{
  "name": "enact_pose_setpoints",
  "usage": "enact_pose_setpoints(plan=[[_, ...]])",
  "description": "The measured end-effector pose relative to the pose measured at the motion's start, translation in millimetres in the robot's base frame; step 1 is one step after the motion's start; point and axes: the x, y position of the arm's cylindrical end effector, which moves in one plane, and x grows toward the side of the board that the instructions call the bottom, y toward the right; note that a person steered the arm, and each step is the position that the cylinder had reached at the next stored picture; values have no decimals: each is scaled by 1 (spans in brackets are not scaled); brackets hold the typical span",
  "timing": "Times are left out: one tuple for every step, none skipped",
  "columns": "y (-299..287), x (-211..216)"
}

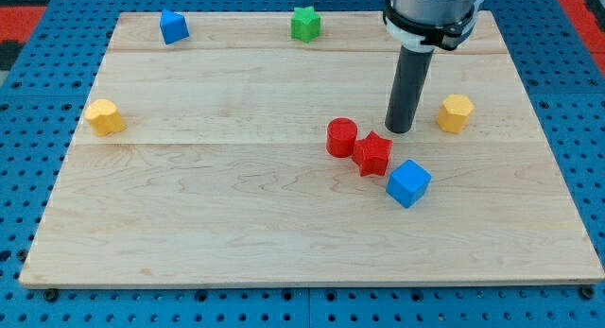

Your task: Move the red star vertical to the hexagon

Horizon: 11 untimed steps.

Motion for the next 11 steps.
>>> enact_pose_setpoints(plan=[[0, 0], [18, 12], [49, 44], [60, 76], [-32, 113], [-153, 117], [-158, 77], [-118, 51], [-68, 45], [-29, 33], [-6, 28]])
